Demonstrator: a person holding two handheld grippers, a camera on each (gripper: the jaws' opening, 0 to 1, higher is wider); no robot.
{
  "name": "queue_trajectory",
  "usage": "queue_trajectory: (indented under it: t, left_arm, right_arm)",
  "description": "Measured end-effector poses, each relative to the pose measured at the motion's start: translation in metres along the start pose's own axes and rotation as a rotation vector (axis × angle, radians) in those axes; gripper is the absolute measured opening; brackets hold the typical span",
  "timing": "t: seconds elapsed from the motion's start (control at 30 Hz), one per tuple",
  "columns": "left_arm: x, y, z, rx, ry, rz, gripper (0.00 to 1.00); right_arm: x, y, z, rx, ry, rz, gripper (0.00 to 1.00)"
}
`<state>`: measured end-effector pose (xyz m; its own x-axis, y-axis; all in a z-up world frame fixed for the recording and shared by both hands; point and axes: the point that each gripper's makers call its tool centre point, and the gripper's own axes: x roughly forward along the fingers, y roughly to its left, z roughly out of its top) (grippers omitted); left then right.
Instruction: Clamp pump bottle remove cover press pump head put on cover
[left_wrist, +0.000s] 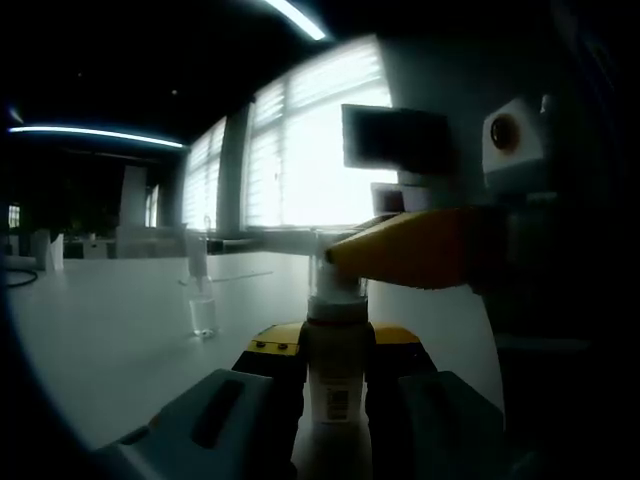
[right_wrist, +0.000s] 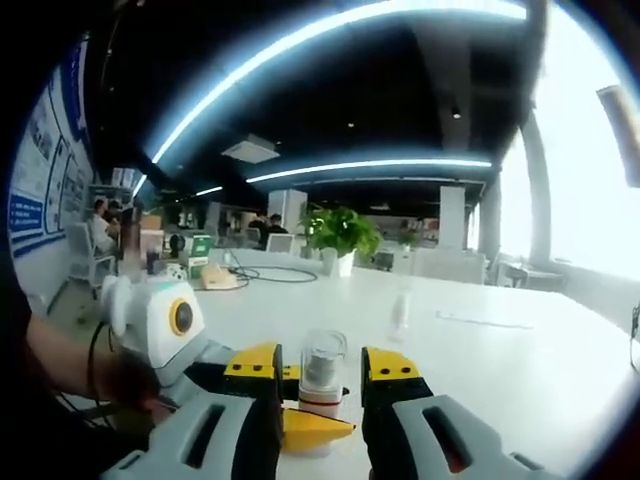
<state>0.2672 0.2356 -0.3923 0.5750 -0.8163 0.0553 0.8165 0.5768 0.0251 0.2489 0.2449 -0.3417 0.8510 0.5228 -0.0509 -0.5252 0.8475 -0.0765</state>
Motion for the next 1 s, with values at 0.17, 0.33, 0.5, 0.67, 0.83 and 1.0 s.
queue_trajectory:
  t: [0.17,0.33,0.5,0.67,0.83,1.0]
  left_arm:
    - [0.000,-0.001,0.001,-0.004,0.000,0.001,0.13]
    - [0.000,0.000,0.000,-0.006,0.000,0.001,0.13]
    - [0.000,0.000,0.000,-0.009,0.001,0.003,0.13]
    - [0.001,0.001,0.000,-0.013,0.001,0.007,0.13]
    - [0.000,0.001,0.000,-0.014,0.001,0.010,0.13]
    - [0.001,0.001,0.000,-0.015,0.002,0.012,0.13]
  right_arm:
    - [-0.003,-0.001,0.003,-0.005,-0.013,0.011,0.27]
    - [-0.006,0.002,0.014,-0.007,-0.043,0.037,0.29]
    - [-0.010,-0.002,0.019,-0.021,-0.065,0.049,0.30]
    - [-0.017,-0.013,0.026,-0.031,-0.096,0.053,0.30]
    - [-0.023,-0.031,0.027,-0.013,-0.112,0.045,0.29]
    - [-0.028,-0.049,0.026,0.015,-0.126,0.032,0.28]
